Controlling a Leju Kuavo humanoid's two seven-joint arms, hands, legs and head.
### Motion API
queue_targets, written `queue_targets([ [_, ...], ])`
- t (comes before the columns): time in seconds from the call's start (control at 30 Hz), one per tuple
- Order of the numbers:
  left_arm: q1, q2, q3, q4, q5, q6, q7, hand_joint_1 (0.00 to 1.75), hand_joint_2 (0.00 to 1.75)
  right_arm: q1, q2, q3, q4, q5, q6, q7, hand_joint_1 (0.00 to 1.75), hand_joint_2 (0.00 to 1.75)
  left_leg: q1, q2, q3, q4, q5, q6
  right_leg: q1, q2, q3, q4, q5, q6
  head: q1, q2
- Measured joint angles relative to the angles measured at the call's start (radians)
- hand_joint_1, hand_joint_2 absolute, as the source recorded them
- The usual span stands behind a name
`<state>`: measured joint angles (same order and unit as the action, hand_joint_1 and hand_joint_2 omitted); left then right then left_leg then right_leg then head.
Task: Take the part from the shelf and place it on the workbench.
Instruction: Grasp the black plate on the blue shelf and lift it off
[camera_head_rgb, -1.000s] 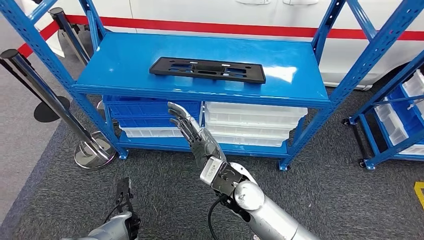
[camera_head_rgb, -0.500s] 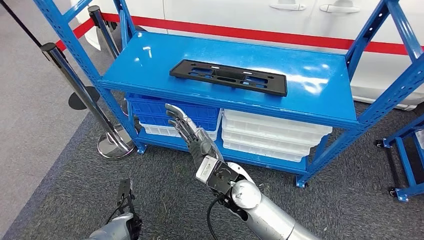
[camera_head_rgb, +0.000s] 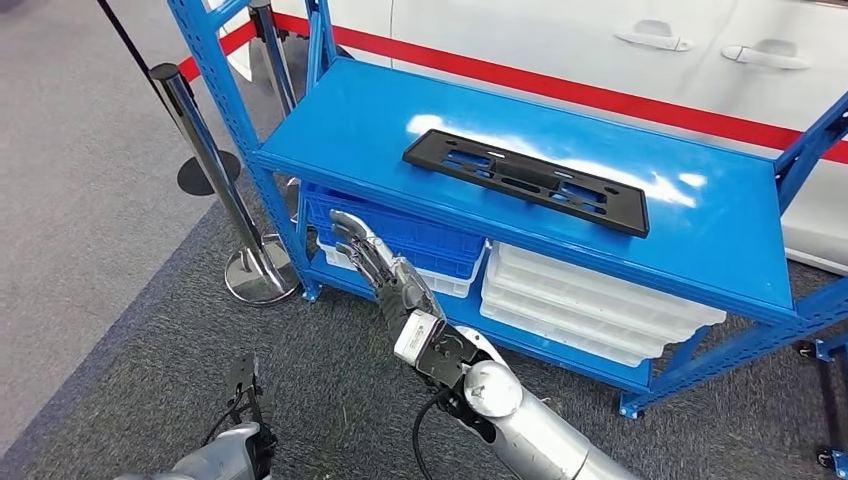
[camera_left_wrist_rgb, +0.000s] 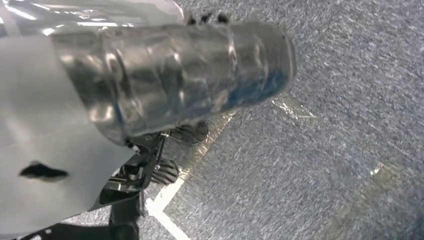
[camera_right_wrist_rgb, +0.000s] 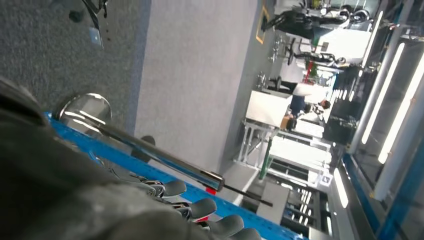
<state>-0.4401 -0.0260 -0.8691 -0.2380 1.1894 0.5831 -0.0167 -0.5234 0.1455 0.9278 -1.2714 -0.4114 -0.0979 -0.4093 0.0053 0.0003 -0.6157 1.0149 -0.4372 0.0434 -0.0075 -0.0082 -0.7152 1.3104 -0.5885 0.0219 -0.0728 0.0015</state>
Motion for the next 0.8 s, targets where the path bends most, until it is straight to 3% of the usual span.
queue_targets([
  [0.03, 0.001, 0.0, -0.001, 0.0, 0.0, 0.0, 0.0, 0.0, 0.0, 0.001, -0.001, 0.0, 0.003, -0.004, 0.0, 0.0, 0.0, 0.0, 0.0, -0.006, 0.009, 0.001, -0.008, 0.0, 0.0, 0.001, -0.007, -0.019, 0.036, -0.003, 0.0, 0.0],
  [0.1, 0.002, -0.002, -0.003, 0.0, 0.0, 0.001, 0.001, 0.0, 0.0, 0.002, -0.003, 0.0, 0.008, -0.009, 0.001, -0.001, 0.0, 0.0, 0.0, -0.016, 0.029, 0.003, -0.025, -0.003, 0.001, 0.002, 0.022, -0.138, 0.134, -0.012, 0.0, 0.0],
  [0.13, 0.0, -0.002, -0.003, 0.0, 0.0, 0.001, 0.002, 0.0, 0.0, 0.001, -0.003, 0.0, 0.009, -0.011, 0.001, -0.002, 0.0, 0.0, -0.002, -0.02, 0.037, 0.005, -0.034, -0.007, 0.002, 0.003, 0.045, -0.199, 0.165, -0.017, 0.0, 0.0],
  [0.17, -0.001, -0.002, -0.004, 0.0, -0.001, 0.002, 0.003, 0.0, 0.0, 0.0, -0.003, 0.0, 0.011, -0.013, 0.0, -0.003, 0.0, 0.0, -0.003, -0.022, 0.042, 0.006, -0.041, -0.012, 0.004, 0.004, 0.064, -0.242, 0.175, -0.02, 0.0, 0.0],
  [0.23, -0.004, -0.002, -0.005, 0.001, -0.002, 0.005, 0.008, 0.0, 0.0, -0.002, -0.002, 0.0, 0.013, -0.017, -0.002, -0.005, 0.0, 0.0, -0.005, -0.024, 0.047, 0.004, -0.049, -0.023, 0.008, 0.007, 0.084, -0.273, 0.161, -0.026, 0.0, 0.0],
  [0.33, -0.008, -0.001, -0.006, 0.001, -0.005, 0.008, 0.013, 0.0, 0.0, -0.005, 0.0, 0.0, 0.015, -0.018, -0.019, -0.009, 0.0, 0.0, -0.002, -0.02, 0.05, 0.019, -0.065, -0.041, 0.002, 0.009, 0.109, -0.289, 0.149, -0.041, -0.002, 0.0],
  [0.37, -0.011, -0.001, -0.006, 0.001, -0.005, 0.008, 0.013, 0.0, 0.0, -0.007, 0.001, 0.0, 0.016, -0.014, -0.029, -0.01, 0.0, 0.0, -0.001, -0.017, 0.033, 0.056, -0.078, -0.047, -0.001, 0.009, 0.121, -0.295, 0.145, -0.046, -0.005, 0.0],
  [0.43, -0.013, -0.002, -0.006, 0.002, -0.006, 0.009, 0.014, 0.0, 0.0, -0.01, 0.002, 0.0, 0.02, -0.004, -0.049, -0.01, 0.0, 0.0, 0.003, -0.013, -0.041, 0.177, -0.105, -0.056, -0.002, 0.008, 0.14, -0.298, 0.132, -0.053, -0.01, 0.0],
  [0.5, -0.008, -0.002, -0.007, 0.002, -0.005, 0.009, 0.015, 0.0, 0.0, -0.008, 0.002, 0.0, 0.025, 0.0, -0.067, -0.008, 0.0, 0.0, 0.005, -0.011, -0.116, 0.263, -0.101, -0.061, -0.001, 0.01, 0.16, -0.298, 0.114, -0.054, -0.011, 0.0],
  [0.53, -0.005, -0.001, -0.007, 0.003, -0.005, 0.009, 0.016, 0.0, 0.0, -0.007, 0.002, 0.0, 0.028, 0.0, -0.072, -0.008, 0.0, 0.0, 0.005, -0.011, -0.132, 0.257, -0.072, -0.061, -0.001, 0.011, 0.174, -0.298, 0.103, -0.053, -0.011, 0.0],
  [0.57, -0.003, -0.001, -0.007, 0.003, -0.005, 0.009, 0.016, 0.0, 0.0, -0.006, 0.002, 0.0, 0.031, -0.002, -0.075, -0.007, 0.0, 0.0, 0.005, -0.01, -0.13, 0.216, -0.026, -0.059, -0.001, 0.013, 0.189, -0.298, 0.092, -0.051, -0.012, 0.0],
  [0.63, -0.004, 0.0, -0.007, 0.003, -0.005, 0.008, 0.017, 0.0, 0.0, -0.007, 0.002, -0.001, 0.034, -0.008, -0.074, -0.009, 0.0, 0.0, 0.003, -0.01, -0.096, 0.103, 0.061, -0.052, -0.001, 0.015, 0.217, -0.3, 0.068, -0.045, -0.01, 0.0],
  [0.67, -0.006, 0.001, -0.007, 0.003, -0.006, 0.008, 0.019, 0.0, 0.0, -0.007, 0.001, -0.002, 0.035, -0.012, -0.074, -0.011, 0.0, 0.0, 0.002, -0.011, -0.075, 0.06, 0.077, -0.048, 0.0, 0.018, 0.225, -0.301, 0.059, -0.04, -0.009, 0.0],
  [0.8, -0.01, 0.001, -0.008, 0.004, -0.007, 0.005, 0.029, 0.0, 0.0, -0.009, 0.001, -0.007, 0.038, -0.026, -0.073, -0.019, 0.0, 0.0, 0.0, -0.007, -0.037, 0.012, 0.032, -0.029, 0.002, 0.029, 0.232, -0.307, 0.041, -0.02, -0.006, 0.0],
])
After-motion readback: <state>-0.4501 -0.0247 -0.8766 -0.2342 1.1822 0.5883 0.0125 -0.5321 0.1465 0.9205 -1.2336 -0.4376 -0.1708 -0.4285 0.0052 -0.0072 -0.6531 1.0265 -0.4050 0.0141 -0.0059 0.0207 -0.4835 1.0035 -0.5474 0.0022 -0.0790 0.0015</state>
